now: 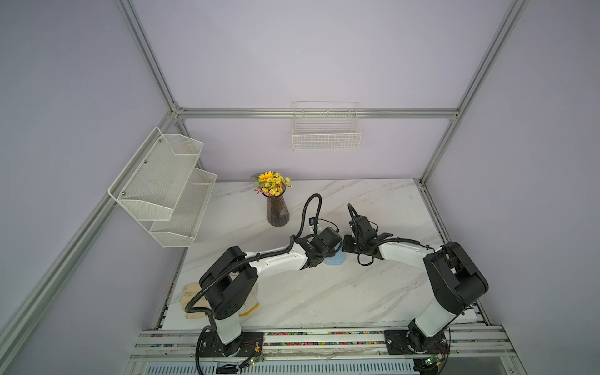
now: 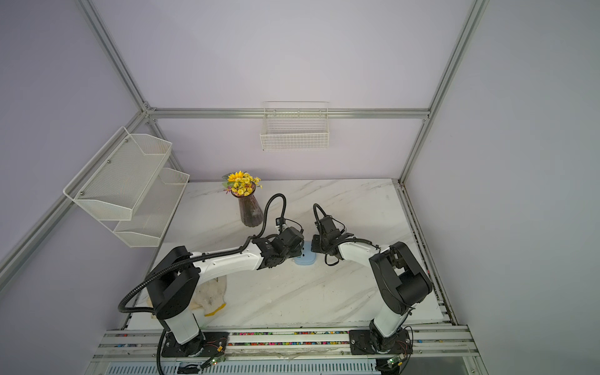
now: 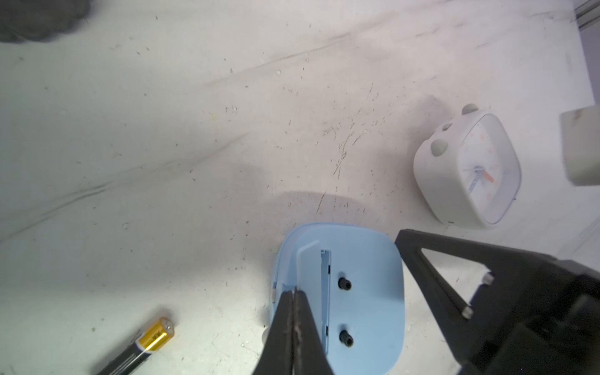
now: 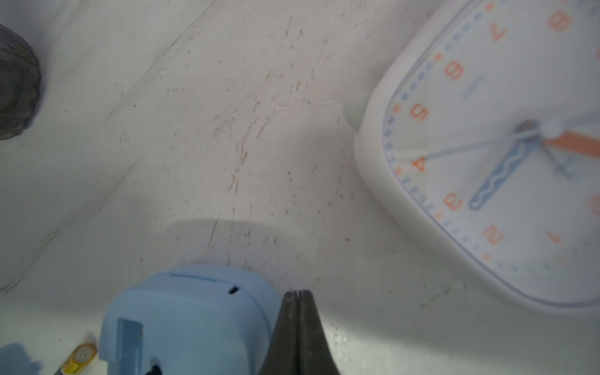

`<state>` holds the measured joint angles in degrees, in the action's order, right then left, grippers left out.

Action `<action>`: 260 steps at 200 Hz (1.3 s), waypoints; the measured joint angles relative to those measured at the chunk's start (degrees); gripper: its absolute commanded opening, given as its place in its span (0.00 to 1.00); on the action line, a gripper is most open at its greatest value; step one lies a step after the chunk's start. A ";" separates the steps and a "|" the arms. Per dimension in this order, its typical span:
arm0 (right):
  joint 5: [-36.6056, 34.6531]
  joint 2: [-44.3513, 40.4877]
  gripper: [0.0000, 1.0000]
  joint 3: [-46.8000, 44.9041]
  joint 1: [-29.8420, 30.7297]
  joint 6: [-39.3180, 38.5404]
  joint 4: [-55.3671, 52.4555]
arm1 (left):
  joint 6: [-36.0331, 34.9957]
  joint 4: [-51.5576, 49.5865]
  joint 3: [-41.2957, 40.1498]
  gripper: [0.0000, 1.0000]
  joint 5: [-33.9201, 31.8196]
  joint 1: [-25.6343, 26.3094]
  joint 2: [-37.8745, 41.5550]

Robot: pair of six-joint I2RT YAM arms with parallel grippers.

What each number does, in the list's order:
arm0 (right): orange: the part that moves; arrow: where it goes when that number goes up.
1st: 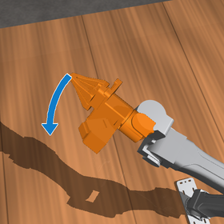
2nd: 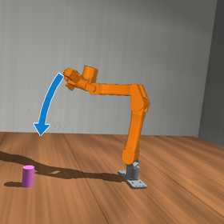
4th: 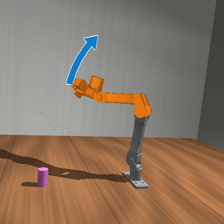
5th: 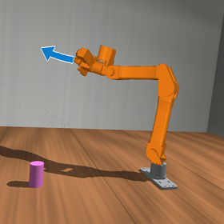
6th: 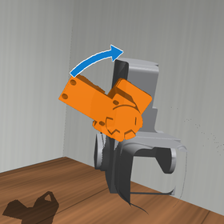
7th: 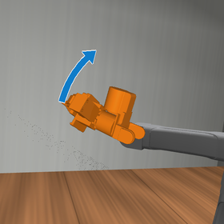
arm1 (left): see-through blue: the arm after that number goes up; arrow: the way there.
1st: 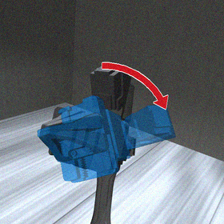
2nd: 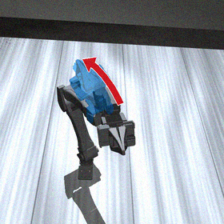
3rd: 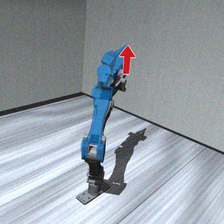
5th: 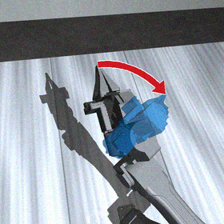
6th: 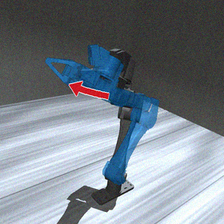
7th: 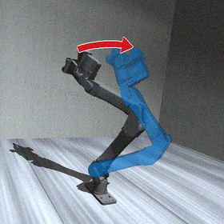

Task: Insert the battery into the alarm
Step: Remove the cover from the alarm, then place the cover at the center of the board.

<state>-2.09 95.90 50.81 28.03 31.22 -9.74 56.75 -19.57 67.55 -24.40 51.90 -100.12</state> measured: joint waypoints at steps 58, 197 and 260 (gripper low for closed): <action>-0.11 0.00 0.04 -1.22 0.00 -0.20 1.42 | 0.68 0.17 -6.03 0.00 -3.63 -1.49 5.31; 0.20 -0.13 0.08 -4.02 0.00 -1.95 4.22 | 0.33 3.91 -20.46 0.33 8.17 -15.61 10.27; 0.11 -0.15 0.09 -4.35 0.00 -1.97 4.79 | -4.74 1.84 -20.24 0.54 10.69 -16.76 13.05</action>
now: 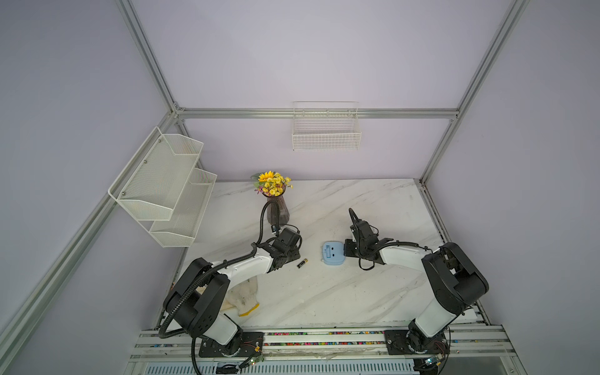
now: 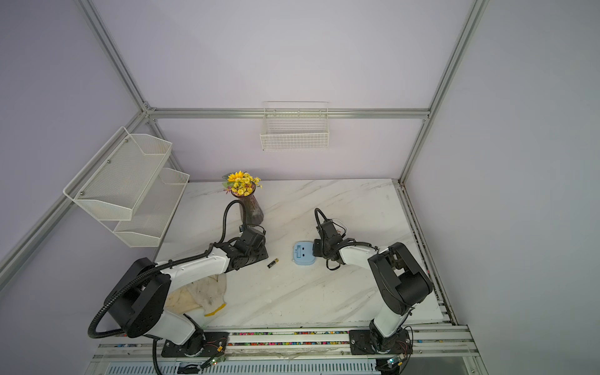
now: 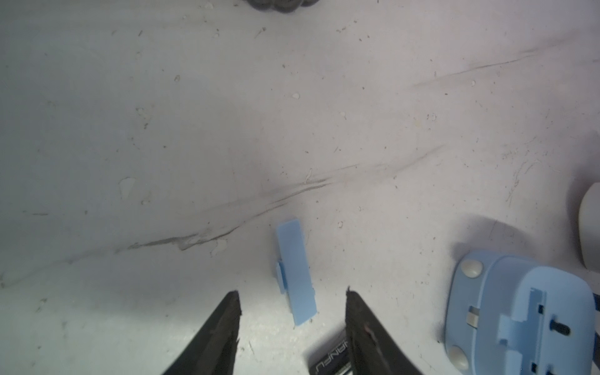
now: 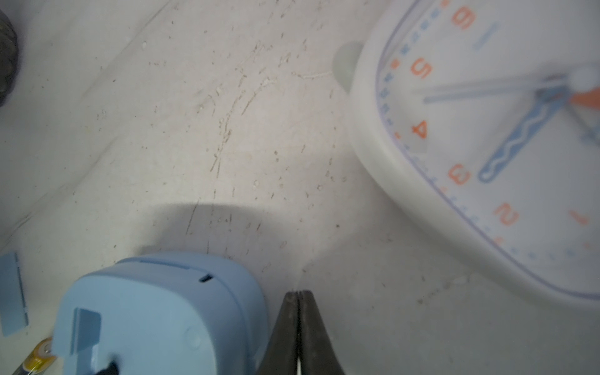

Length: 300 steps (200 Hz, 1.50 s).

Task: Insert the battery into the alarm
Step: Place the cover at the center of the board, then move the alarm to the center of the board.

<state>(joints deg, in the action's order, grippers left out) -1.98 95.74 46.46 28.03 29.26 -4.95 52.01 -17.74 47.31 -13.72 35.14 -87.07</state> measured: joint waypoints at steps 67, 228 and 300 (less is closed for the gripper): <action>-1.11 -4.52 0.11 -2.60 0.00 0.00 1.44 | -17.29 -5.49 4.35 0.53 6.03 2.56 1.03; -1.57 -14.97 0.15 -4.90 0.13 1.25 -1.73 | -30.75 -17.79 14.86 0.38 3.37 8.76 -14.38; -0.20 -20.22 0.17 -7.82 10.88 7.82 -8.98 | -30.99 -17.92 15.63 0.22 3.02 9.33 -15.32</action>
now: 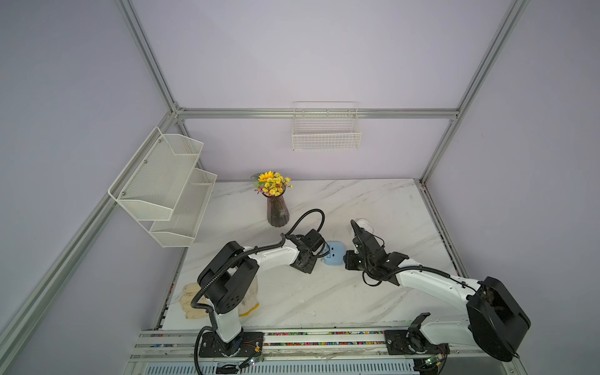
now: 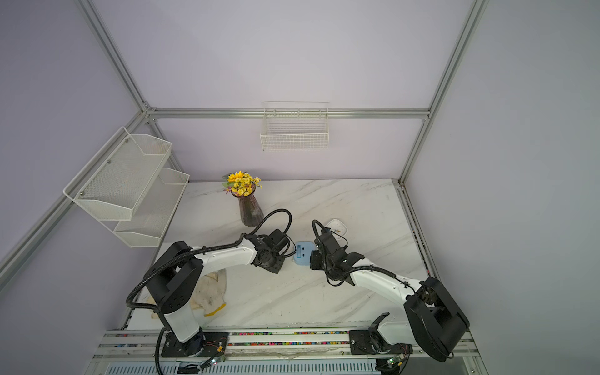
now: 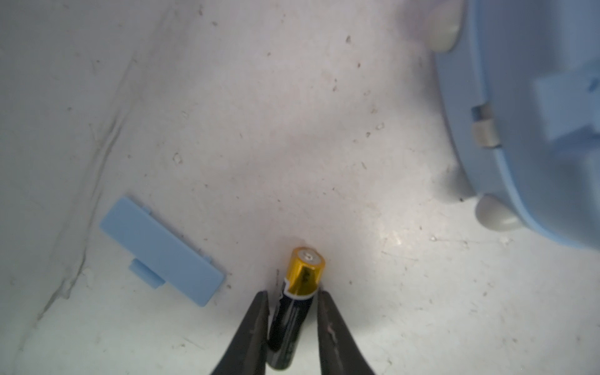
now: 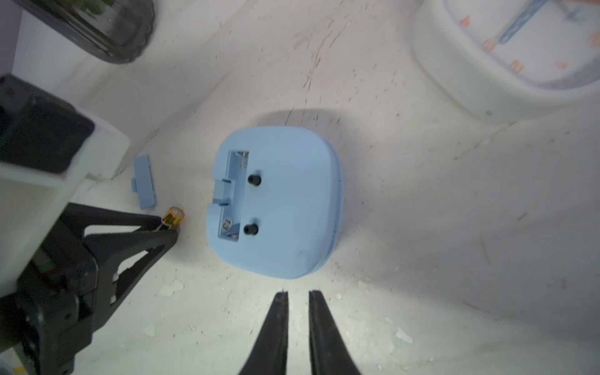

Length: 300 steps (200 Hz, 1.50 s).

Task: Insert the battery into the alarm
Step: Move the alarm to the center of the board.

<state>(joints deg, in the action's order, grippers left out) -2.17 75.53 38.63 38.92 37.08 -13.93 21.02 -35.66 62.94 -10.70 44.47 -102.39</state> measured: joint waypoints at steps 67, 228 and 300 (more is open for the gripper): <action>0.63 3.48 0.17 -1.97 3.23 4.70 1.31 | -0.59 0.39 -0.04 0.20 0.28 0.68 0.11; -1.03 17.27 0.18 6.95 -12.09 -0.66 9.51 | -3.13 14.16 -10.01 0.37 4.46 0.72 14.58; 1.07 4.66 0.24 1.57 -12.90 -1.92 9.46 | -1.46 9.44 -8.28 0.39 2.97 0.72 7.17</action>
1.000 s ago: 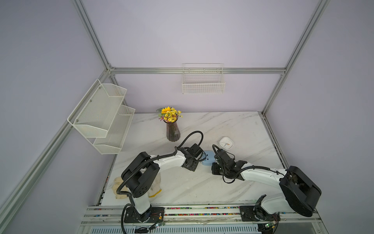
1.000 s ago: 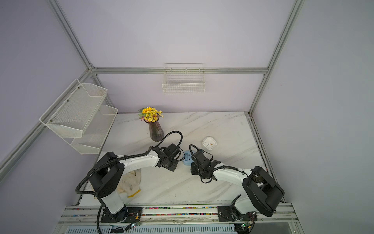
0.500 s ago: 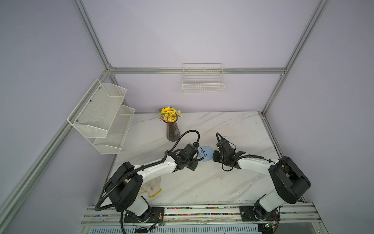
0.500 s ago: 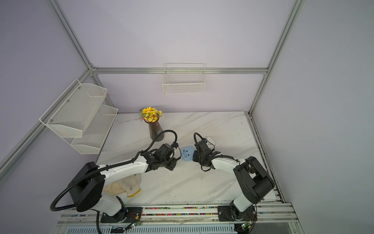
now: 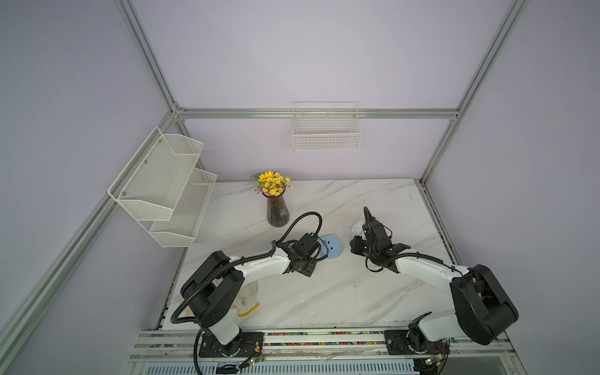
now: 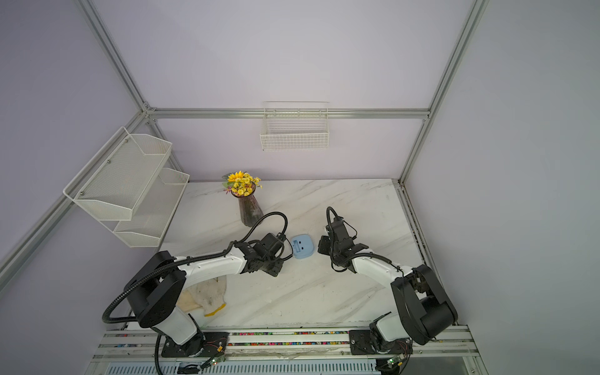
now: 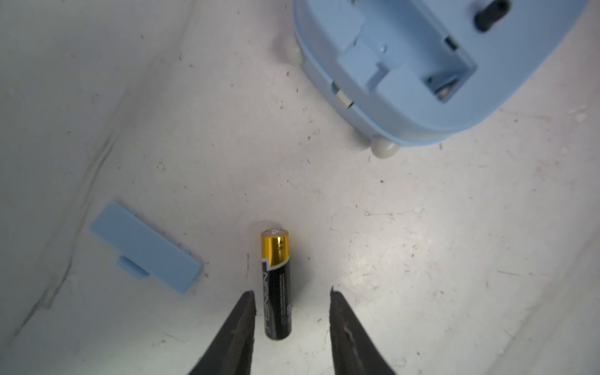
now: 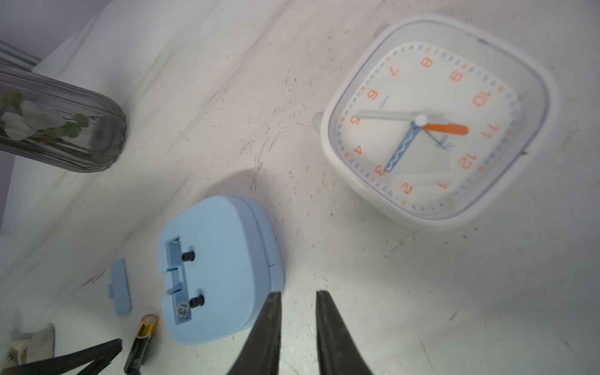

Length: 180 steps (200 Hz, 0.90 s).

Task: Insert the battery into the alarm
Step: Move the alarm to the center of the board, then pick up the battery at the center of the board.

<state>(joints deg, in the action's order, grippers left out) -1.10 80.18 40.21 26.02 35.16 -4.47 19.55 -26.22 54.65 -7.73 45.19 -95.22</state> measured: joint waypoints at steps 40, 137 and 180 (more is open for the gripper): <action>0.74 -3.74 0.24 -1.49 0.00 -0.07 -1.46 | 0.42 -2.16 1.62 0.35 -0.15 -0.04 -2.73; 0.85 -3.91 0.24 -1.55 0.00 0.07 -2.84 | -1.84 -4.20 2.95 0.17 -2.12 2.93 -3.63; 1.16 -4.33 0.25 -1.55 0.00 0.04 -3.02 | -2.75 -4.83 3.37 0.10 -2.25 2.95 -3.80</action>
<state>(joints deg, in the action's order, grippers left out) 0.05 75.85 38.65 26.02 35.20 -7.49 16.80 -31.05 58.02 -9.98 48.14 -99.02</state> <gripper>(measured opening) 0.246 0.157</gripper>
